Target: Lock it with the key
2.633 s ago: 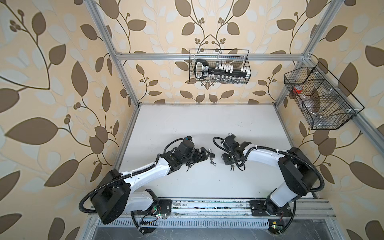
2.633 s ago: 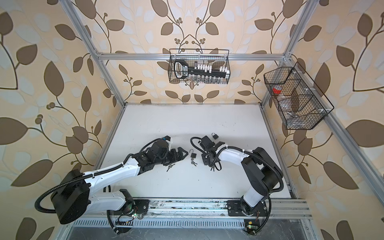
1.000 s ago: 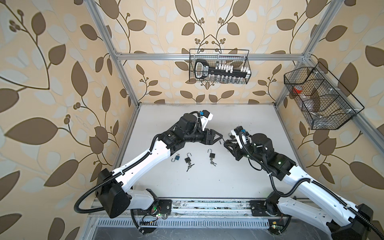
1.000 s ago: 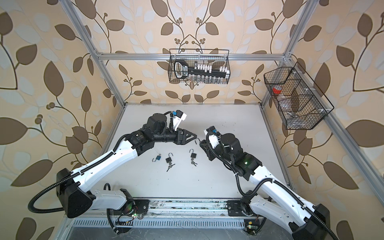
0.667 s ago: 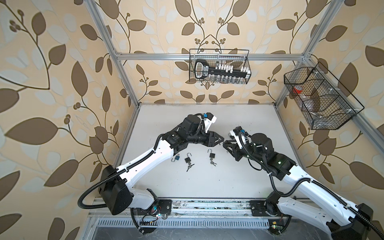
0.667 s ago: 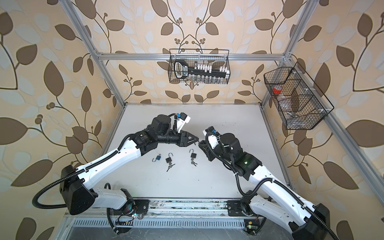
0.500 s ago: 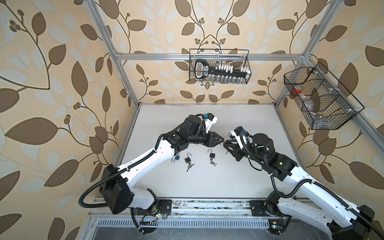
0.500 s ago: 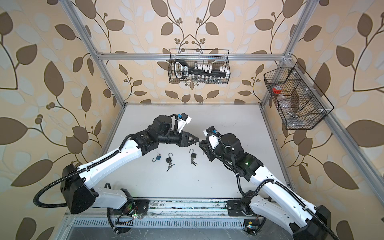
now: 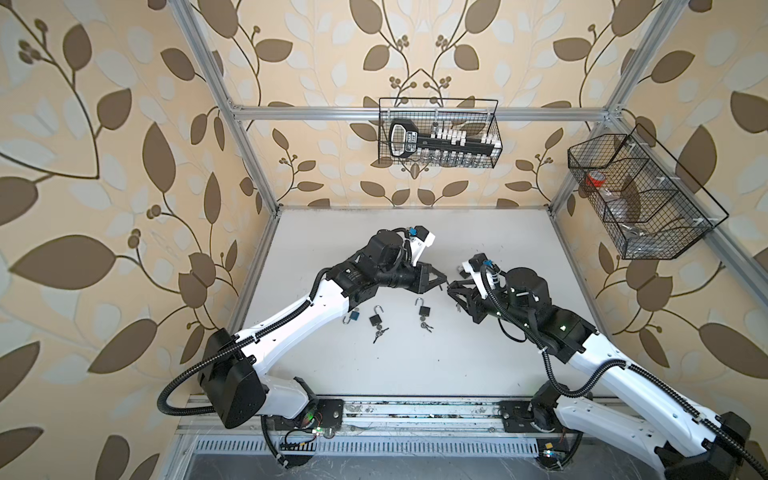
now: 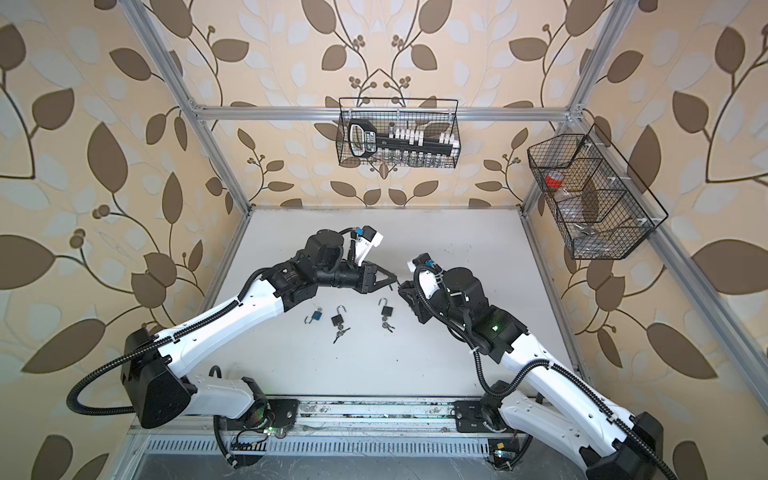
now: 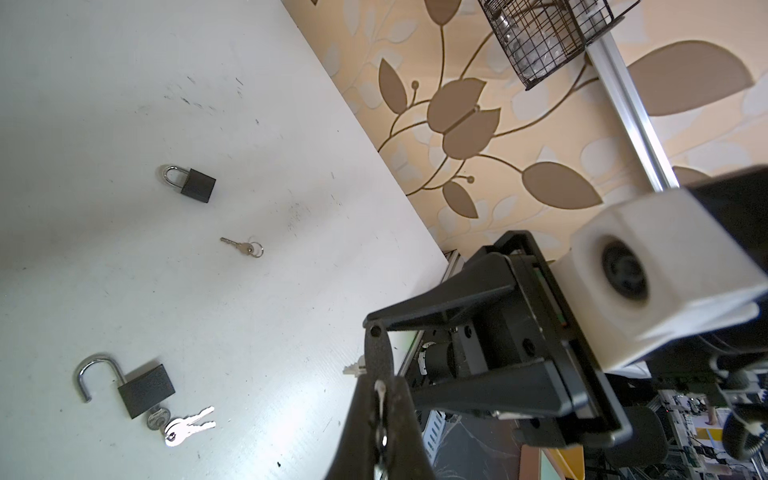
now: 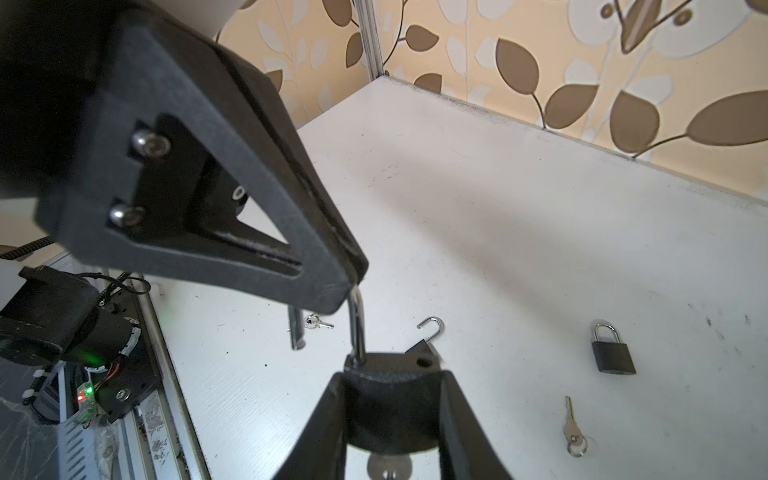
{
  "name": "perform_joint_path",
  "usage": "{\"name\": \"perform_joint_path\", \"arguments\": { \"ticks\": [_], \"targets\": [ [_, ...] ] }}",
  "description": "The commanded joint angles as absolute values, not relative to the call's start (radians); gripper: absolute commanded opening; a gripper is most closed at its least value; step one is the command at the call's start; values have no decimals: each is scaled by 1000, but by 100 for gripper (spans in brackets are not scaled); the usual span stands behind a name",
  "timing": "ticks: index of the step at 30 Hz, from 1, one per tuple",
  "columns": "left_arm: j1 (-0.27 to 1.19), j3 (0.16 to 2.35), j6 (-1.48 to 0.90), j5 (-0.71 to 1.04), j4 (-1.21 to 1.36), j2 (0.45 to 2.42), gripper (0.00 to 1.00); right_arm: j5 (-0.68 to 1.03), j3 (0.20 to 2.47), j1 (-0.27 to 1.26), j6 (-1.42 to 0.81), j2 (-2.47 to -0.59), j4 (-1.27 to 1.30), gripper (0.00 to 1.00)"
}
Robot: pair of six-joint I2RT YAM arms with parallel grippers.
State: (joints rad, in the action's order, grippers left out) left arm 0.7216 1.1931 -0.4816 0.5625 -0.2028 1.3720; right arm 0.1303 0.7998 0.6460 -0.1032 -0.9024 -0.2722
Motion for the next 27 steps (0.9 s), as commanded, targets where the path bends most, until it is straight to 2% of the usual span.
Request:
{"name": "perform_joint_path", "arguments": {
  "ticks": [1,4,6,13,16,18,27],
  "targets": [
    [730,1202,-485,594,-158,1352,0,113,866,649,-84,-881,-275,12],
    [731,1205,-517,563,-146,1317,0,98,891,650,-58,-870,-282,51],
    [730,1196,-544,509,-138,1281,0,89,892,649,-38,-855,-269,69],
    [729,1156,-643,391,-88,1147,0,6,812,649,14,-750,-70,93],
    [730,1115,-689,350,-45,1085,0,33,781,649,27,-721,20,99],
    [727,1098,-728,335,-19,1053,0,109,798,649,57,-728,23,99],
    [726,1058,-907,342,143,987,0,428,847,650,21,-806,217,82]
  ]
}}
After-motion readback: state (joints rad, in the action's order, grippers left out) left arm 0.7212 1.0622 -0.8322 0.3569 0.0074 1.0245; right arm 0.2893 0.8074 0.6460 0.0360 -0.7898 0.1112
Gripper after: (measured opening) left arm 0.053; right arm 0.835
